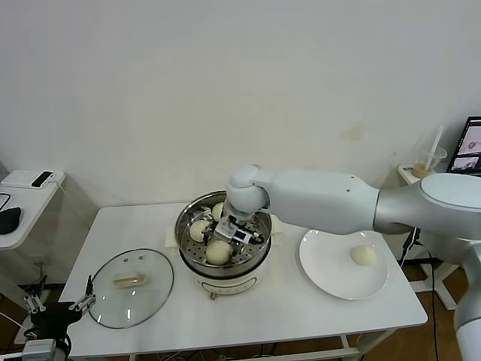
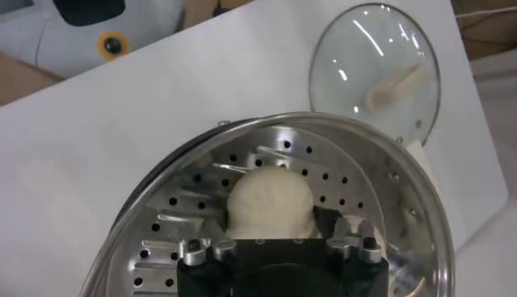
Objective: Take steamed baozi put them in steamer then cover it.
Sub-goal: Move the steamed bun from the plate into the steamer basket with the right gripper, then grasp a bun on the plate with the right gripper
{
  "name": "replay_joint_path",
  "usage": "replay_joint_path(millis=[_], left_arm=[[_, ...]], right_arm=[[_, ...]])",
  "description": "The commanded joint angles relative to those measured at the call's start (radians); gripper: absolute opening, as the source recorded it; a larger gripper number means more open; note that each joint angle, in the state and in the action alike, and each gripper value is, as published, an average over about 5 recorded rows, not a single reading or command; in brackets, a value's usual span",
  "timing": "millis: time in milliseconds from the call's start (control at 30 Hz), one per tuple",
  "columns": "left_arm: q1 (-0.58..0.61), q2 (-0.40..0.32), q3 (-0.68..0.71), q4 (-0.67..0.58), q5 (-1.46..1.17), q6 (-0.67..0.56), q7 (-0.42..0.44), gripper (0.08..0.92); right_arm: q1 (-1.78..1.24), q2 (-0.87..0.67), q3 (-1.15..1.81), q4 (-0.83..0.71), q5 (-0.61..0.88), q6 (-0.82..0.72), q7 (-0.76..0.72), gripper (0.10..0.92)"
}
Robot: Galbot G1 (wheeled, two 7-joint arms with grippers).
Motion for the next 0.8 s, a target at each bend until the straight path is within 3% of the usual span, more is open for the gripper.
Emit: replay_joint_path(millis=[33,167,500,800], left_arm=[[-0.002,0.003,-0.001,0.0,0.0,0.0,0.0,0.823],[-0.006,0.006,0.002,0.0,0.0,0.001,0.001,0.823],[-0.011,0.029,0.007,-0.002,-0.003,0.001,0.001,0.823],[-0.027,0.052,0.025,0.001,-0.009,0.005,0.003,0.823]], right_arm=[[0.02,-0.018,0.042,-0.005,0.01,0.022,0.006,0.803],[0.031,-0.06,0.109,-0.019,0.062,-0.04,0.011,0.821],[0.026,-0.335,0.244,0.041,0.103,-0.407,-0.084,0.823],[-0.063,-0.587,0.287,0.07,0.01,-0.446,-0.096,0.823]])
